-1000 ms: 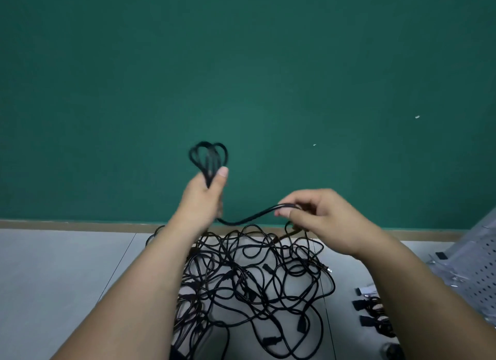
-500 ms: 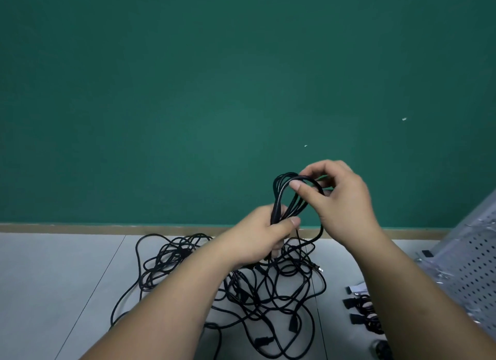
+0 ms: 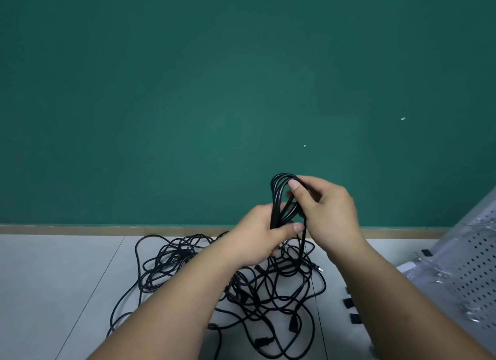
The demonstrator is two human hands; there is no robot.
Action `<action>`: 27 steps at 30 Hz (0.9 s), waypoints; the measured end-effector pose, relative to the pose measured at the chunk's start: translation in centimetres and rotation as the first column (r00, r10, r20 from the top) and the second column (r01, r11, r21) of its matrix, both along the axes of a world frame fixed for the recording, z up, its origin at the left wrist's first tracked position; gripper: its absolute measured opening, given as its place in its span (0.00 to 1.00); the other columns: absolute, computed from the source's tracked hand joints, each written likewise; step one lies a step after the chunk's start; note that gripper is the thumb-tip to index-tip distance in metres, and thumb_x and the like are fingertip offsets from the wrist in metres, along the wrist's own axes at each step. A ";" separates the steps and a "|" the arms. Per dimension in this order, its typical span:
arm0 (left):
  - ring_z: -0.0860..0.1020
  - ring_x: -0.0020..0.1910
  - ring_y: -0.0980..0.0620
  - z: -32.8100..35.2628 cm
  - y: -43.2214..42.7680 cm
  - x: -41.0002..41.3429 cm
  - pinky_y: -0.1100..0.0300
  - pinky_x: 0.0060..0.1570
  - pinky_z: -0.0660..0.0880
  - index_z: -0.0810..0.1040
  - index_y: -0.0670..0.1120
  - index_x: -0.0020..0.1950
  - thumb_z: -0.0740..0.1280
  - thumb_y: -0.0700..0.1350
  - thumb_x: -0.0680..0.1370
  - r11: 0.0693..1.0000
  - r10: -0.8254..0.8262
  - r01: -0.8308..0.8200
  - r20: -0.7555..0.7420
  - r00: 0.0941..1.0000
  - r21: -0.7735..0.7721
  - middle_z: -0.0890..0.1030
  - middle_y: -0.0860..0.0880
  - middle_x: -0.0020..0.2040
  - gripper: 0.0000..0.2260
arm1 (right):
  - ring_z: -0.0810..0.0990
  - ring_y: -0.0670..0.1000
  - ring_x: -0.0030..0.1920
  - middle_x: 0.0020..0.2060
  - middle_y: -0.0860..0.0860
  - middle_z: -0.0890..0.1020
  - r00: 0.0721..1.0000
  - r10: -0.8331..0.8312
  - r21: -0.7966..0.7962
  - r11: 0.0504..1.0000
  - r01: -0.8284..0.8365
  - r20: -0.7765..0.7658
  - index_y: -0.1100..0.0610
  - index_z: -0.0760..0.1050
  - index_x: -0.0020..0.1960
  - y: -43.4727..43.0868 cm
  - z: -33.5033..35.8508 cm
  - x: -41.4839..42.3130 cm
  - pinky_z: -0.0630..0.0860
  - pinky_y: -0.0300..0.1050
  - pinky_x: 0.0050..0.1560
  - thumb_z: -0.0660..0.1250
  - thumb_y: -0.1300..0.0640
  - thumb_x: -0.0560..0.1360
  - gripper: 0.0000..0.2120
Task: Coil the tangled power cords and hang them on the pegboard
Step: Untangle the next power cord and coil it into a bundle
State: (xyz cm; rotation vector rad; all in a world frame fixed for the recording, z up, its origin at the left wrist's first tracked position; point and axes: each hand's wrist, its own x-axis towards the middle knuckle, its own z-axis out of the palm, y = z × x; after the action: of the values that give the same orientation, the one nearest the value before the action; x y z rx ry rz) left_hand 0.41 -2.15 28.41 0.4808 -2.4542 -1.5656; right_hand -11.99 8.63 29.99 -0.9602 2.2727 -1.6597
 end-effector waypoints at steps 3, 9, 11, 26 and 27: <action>0.70 0.26 0.55 -0.6 -0.2 -0.3 0.63 0.30 0.69 0.80 0.50 0.53 0.70 0.47 0.84 1.000 0.007 -0.007 0.020 1.000 -0.030 0.74 0.59 0.28 0.02 | 0.85 0.42 0.46 0.41 0.39 0.87 0.995 -0.028 0.107 0.994 0.038 -0.091 0.39 0.85 0.59 0.3 0.2 0.0 0.83 0.50 0.52 0.67 0.38 0.82 0.11; 0.73 0.28 0.59 -0.6 0.2 -0.4 0.60 0.35 0.70 0.82 0.52 0.52 0.70 0.51 0.84 1.000 0.004 -0.003 0.062 0.998 -0.009 0.73 0.60 0.27 0.04 | 0.86 0.46 0.40 0.39 0.40 0.87 0.998 0.001 0.153 0.988 0.008 -0.059 0.40 0.86 0.56 0.0 0.7 -0.4 0.83 0.50 0.48 0.67 0.41 0.83 0.10; 0.74 0.32 0.59 -0.6 0.2 -0.3 0.57 0.39 0.72 0.82 0.54 0.48 0.70 0.52 0.84 0.999 0.003 -0.001 0.076 0.997 -0.034 0.76 0.60 0.30 0.06 | 0.88 0.49 0.40 0.39 0.41 0.88 0.997 0.036 0.085 0.996 -0.042 0.066 0.42 0.87 0.53 0.0 0.5 -0.6 0.84 0.54 0.49 0.70 0.43 0.82 0.08; 0.63 0.27 0.54 0.7 1.5 0.0 0.57 0.30 0.73 0.74 0.45 0.50 0.59 0.50 0.89 0.901 0.001 0.005 -0.014 1.000 0.433 0.64 0.51 0.31 0.12 | 0.82 0.66 0.42 0.39 0.60 0.84 0.984 0.171 -0.004 0.985 -0.171 0.043 0.49 0.85 0.52 0.2 0.1 -1.4 0.82 0.66 0.53 0.62 0.32 0.81 0.23; 0.62 0.26 0.54 0.8 1.5 -0.2 0.58 0.29 0.71 0.73 0.45 0.49 0.59 0.51 0.89 0.891 0.050 -0.028 -0.037 0.998 0.453 0.63 0.51 0.31 0.13 | 0.84 0.65 0.43 0.38 0.58 0.85 0.973 0.201 -0.004 0.979 -0.202 0.116 0.54 0.84 0.51 -0.1 0.0 -1.0 0.83 0.65 0.55 0.58 0.33 0.84 0.27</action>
State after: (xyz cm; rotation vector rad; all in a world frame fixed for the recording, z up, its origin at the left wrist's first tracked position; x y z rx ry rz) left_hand 0.25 -0.69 29.23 0.5481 -2.0169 -2.1106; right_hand -12.99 8.57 30.01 -1.0268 2.0321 -1.5766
